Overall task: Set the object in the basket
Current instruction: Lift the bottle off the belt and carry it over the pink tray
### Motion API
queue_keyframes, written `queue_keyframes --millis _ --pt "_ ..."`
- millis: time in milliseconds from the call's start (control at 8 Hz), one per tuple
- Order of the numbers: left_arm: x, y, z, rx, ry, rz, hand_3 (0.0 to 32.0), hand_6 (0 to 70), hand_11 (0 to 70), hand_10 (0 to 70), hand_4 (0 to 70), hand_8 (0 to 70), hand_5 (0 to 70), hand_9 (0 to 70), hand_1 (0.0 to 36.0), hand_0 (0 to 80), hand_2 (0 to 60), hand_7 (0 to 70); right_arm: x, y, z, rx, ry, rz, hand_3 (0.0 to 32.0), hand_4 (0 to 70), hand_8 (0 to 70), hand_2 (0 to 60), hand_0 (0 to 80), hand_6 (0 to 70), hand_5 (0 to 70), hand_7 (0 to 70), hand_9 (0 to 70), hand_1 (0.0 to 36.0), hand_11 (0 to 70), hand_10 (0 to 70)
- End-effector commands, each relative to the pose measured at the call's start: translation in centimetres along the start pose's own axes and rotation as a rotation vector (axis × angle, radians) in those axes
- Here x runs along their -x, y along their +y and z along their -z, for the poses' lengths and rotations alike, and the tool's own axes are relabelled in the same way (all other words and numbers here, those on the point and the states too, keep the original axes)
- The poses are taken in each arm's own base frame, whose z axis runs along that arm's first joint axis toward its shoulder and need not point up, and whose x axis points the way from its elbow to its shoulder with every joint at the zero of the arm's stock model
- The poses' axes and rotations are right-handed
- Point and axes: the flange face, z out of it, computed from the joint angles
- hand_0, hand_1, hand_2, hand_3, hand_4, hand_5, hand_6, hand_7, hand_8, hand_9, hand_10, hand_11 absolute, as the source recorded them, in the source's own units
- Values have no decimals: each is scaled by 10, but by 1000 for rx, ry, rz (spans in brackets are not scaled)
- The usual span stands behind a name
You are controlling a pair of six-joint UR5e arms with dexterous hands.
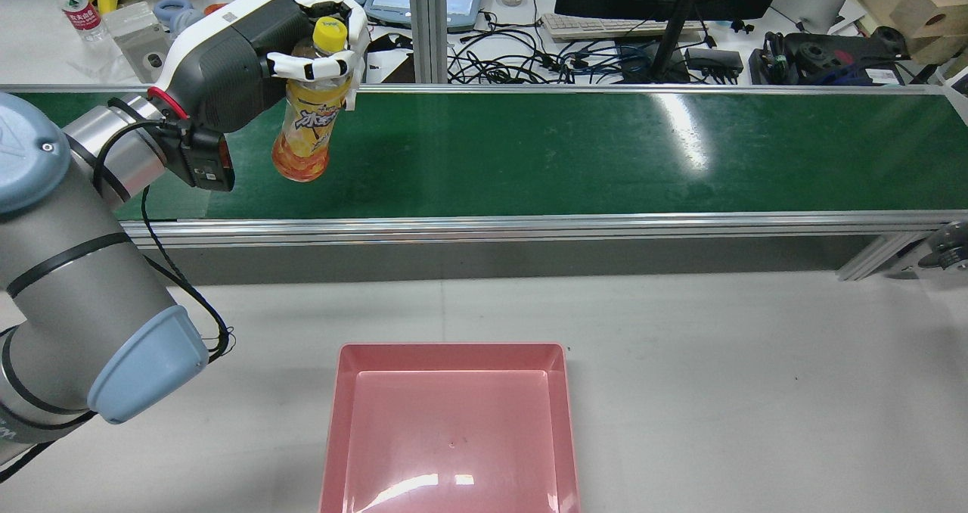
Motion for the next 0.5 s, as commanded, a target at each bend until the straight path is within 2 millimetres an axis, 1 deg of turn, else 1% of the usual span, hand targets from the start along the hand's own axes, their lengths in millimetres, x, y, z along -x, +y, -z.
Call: queue_keyframes --millis 0,250,375 --pt "82 62 19 83 -156 -30 0 428 700 507 314 505 589 700 236 443 600 638 0 0 0 0 0 0 0 0 0 0 0 0 0 0 0 0 0 0" --pt "128 84 26 112 -232 -2 0 418 700 496 315 493 578 686 236 453 600 622 0 0 0 0 0 0 0 0 0 0 0 0 0 0 0 0 0 0" --pt "149 95 31 129 -265 -25 0 420 696 488 318 488 574 678 233 454 600 617 0 0 0 0 0 0 0 0 0 0 0 0 0 0 0 0 0 0"
